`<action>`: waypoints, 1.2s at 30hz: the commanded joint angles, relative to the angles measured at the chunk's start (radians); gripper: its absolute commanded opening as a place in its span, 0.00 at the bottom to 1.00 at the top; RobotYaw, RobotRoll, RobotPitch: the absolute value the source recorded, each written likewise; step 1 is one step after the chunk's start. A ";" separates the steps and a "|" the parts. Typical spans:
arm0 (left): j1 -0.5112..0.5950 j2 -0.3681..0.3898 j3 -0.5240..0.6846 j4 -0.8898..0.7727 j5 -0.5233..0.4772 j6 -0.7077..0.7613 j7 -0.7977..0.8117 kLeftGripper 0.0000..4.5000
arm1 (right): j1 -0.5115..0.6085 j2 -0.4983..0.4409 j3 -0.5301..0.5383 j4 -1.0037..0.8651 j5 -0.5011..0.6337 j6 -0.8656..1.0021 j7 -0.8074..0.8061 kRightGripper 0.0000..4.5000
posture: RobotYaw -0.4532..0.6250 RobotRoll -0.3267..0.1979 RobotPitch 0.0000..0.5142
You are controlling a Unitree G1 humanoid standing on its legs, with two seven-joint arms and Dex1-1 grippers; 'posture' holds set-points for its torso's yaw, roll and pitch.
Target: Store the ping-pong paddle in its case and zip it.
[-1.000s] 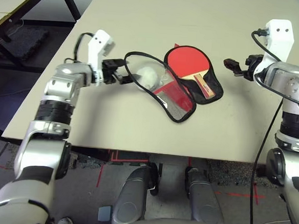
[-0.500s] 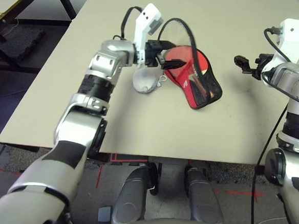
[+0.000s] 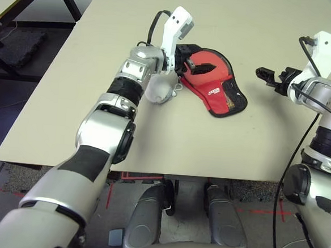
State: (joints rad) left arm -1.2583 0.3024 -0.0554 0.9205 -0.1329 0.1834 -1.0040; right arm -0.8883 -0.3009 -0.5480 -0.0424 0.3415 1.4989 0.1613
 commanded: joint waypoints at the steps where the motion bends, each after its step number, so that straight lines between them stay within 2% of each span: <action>1: 0.049 0.030 0.005 -0.132 -0.022 0.074 -0.033 1.00 | 0.004 0.032 -0.079 -0.053 0.019 0.105 -0.017 0.99 | 0.37 0.62 0.41; 6: 0.193 0.101 0.002 -0.395 -0.055 0.226 -0.036 1.00 | 0.049 0.096 -0.178 -0.048 0.117 0.116 -0.071 0.99 | 0.38 0.62 0.41; 11: 0.253 0.117 0.008 -0.494 -0.074 0.295 0.002 1.00 | 0.074 0.123 -0.211 -0.034 0.189 0.116 -0.146 0.99 | 0.40 0.62 0.41; 24: 0.274 0.107 -0.003 -0.553 -0.093 0.344 0.030 1.00 | 0.172 0.130 -0.212 -0.029 0.458 0.116 -0.357 0.99 | 0.39 0.62 0.42; 28: 0.258 0.094 -0.007 -0.538 -0.093 0.339 0.033 1.00 | 0.167 0.187 -0.268 -0.002 0.509 0.116 -0.432 0.99 | 0.38 0.62 0.43; 36: 0.248 0.082 -0.011 -0.530 -0.097 0.335 0.041 1.00 | 0.118 0.298 -0.376 0.062 0.537 0.116 -0.522 0.99 | 0.39 0.62 0.43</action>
State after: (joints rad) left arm -1.0035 0.3845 -0.0553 0.3900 -0.2280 0.5193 -0.9636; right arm -0.7866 -0.0372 -0.9035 -0.0281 0.8811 1.5831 -0.3379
